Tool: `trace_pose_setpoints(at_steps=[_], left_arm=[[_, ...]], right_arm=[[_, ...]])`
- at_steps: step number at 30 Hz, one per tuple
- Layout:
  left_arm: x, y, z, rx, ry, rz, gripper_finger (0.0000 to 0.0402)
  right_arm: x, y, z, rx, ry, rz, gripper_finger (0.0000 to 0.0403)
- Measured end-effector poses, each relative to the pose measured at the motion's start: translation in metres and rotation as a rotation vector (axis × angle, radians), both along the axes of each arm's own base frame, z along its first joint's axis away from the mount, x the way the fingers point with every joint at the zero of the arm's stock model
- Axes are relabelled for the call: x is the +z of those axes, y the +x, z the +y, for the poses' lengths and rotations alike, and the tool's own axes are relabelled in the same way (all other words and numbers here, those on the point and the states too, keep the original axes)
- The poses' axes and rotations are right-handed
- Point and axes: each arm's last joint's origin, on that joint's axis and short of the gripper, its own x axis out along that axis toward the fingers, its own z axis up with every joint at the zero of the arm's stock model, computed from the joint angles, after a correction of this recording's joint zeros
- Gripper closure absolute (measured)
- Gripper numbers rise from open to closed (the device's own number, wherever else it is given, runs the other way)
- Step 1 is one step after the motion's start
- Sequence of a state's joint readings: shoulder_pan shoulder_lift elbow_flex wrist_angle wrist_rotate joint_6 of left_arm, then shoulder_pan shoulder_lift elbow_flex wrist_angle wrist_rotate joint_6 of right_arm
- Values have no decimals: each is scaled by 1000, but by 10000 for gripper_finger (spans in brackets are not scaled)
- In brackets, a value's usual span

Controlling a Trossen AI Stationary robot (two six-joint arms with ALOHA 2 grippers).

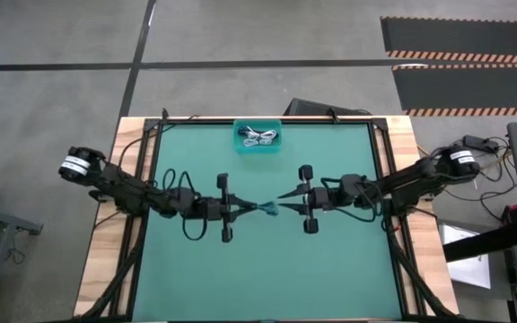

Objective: Pick and place USB-C Cables
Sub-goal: Put the blue charger cable into the green bin

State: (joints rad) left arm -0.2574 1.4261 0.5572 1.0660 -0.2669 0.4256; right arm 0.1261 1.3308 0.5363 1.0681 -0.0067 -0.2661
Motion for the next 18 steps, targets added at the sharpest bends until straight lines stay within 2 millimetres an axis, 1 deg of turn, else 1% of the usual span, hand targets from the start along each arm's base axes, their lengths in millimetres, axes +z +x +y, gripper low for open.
trace_pose_setpoints(at_steps=[10, 13, 18], left_arm=[[-1, 1, 9, 59, -9, 3, 389], [-1, 1, 9, 62, -15, 3, 389], [-1, 2, 12, 80, -42, 6, 389]], right_arm=[[2, 32, 2, -13, 2, 3, 335], [2, 36, 1, -16, 4, 2, 330], [3, 39, -1, -24, 5, -1, 302]])
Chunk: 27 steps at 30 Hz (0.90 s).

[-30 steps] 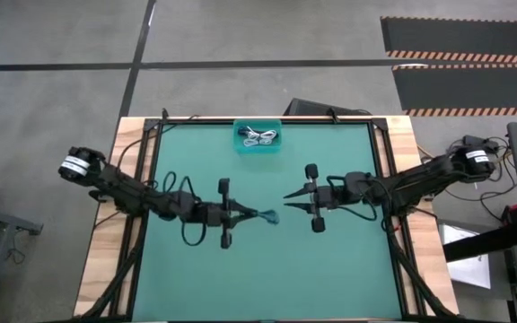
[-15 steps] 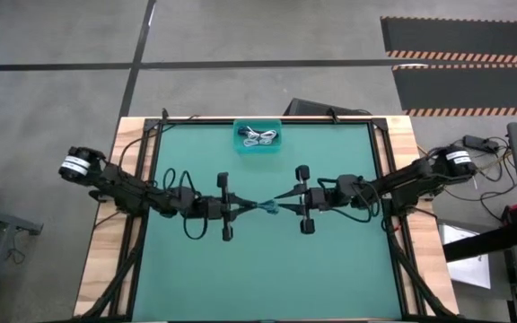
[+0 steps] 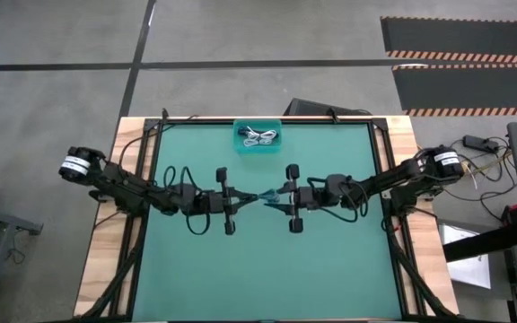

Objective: Pick and place USB-C Cables
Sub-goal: Put the blue charger cable into the green bin

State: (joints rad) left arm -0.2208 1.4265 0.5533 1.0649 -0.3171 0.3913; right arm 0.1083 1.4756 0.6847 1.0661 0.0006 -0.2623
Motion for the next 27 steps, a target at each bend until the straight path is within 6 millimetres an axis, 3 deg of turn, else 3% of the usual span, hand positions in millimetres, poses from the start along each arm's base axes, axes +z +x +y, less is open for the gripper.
trace_pose_setpoints(at_steps=[13, 27], left_arm=[[0, 0, 1, 3, 0, 0, 389], [1, 1, 3, 10, -13, -7, 389]], right_arm=[[-1, 0, -2, -6, 12, 14, 240], [3, 0, -3, -8, 21, -25, 223]])
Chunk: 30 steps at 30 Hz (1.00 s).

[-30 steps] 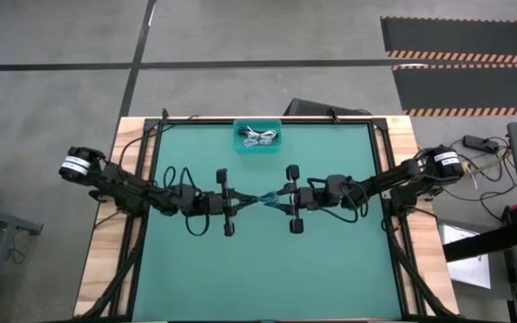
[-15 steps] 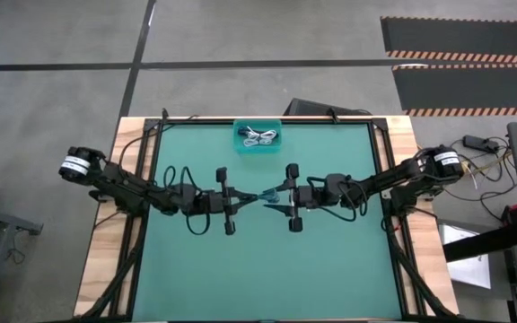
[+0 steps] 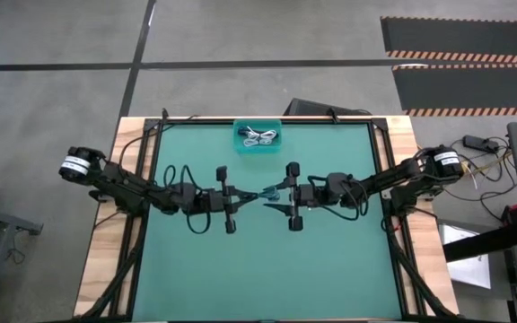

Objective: Pick and place USB-C Cables
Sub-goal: Put the blue charger cable into the green bin

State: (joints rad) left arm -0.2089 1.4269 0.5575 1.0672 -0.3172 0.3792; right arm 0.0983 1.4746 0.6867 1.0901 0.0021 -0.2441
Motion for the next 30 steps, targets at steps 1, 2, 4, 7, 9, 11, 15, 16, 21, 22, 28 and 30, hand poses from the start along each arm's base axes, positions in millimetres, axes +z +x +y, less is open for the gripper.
trace_pose_setpoints(at_steps=[1, 2, 4, 7, 9, 11, 15, 16, 21, 22, 28, 30], left_arm=[[0, 0, 0, 0, -2, 0, 389], [0, 0, 0, 0, -2, 0, 389], [0, 0, 0, 2, -4, -1, 389], [0, 0, 0, 2, -4, -1, 389], [0, 0, 0, 1, -5, 0, 389], [0, 0, 0, 1, -6, 0, 389], [0, 0, 0, 1, -6, 1, 389], [0, 0, 0, 1, -6, 1, 389], [0, 0, 0, -1, -5, 2, 389], [0, 0, 0, -1, -5, 3, 389], [-1, 0, 0, 0, -4, 8, 388], [-1, 0, 0, 0, -4, 8, 388]], right_arm=[[2, 1, 0, 0, 1, -5, 222], [4, 2, 0, 0, 2, -12, 222], [7, 4, 0, -2, -6, -22, 222], [9, 9, 1, -3, -19, -26, 226], [10, 13, 1, 1, -26, -29, 230], [10, 16, 2, 0, -35, -31, 236], [6, 18, 2, -5, -62, -23, 265], [7, 18, 2, -5, -64, -24, 276], [7, 17, 2, -10, -80, -30, 336], [7, 17, 2, -11, -82, -30, 350], [8, 17, 2, -12, -93, -30, 380], [8, 17, 2, -12, -94, -30, 379]])
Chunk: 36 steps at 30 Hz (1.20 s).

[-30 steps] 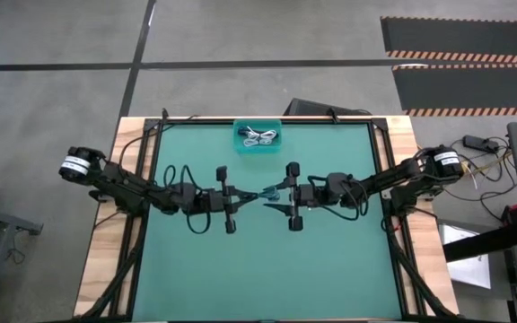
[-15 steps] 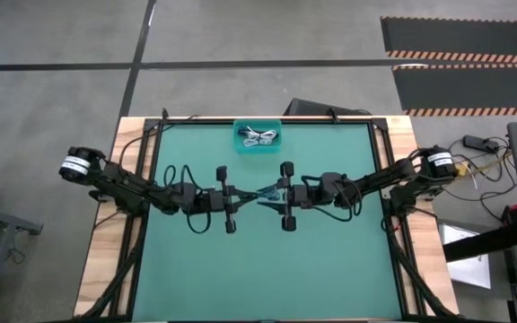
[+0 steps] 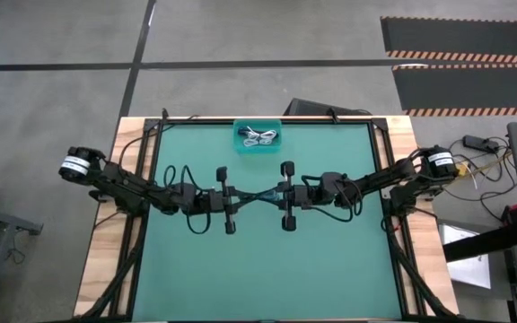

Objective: Pick and place USB-C Cables
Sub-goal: Put the blue charger cable into the green bin

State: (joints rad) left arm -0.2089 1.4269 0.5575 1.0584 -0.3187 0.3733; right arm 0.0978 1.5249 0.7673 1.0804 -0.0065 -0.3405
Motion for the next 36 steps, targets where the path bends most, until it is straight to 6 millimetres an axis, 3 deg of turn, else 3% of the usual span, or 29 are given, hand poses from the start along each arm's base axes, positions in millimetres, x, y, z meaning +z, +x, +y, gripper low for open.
trace_pose_setpoints(at_steps=[7, 16, 25, 36], left_arm=[[0, 0, 0, 0, -1, 2, 380], [0, 0, 0, -4, -27, 0, 307], [-9, 0, 0, -5, -31, 96, 263], [-10, -2, 6, 211, -22, 126, 235]], right_arm=[[0, 0, 0, 0, 0, 4, 379], [-1, 0, 0, 0, -1, 8, 379], [3, -4, -1, -6, 10, 74, 380], [21, -27, -7, -128, 30, 292, 380]])
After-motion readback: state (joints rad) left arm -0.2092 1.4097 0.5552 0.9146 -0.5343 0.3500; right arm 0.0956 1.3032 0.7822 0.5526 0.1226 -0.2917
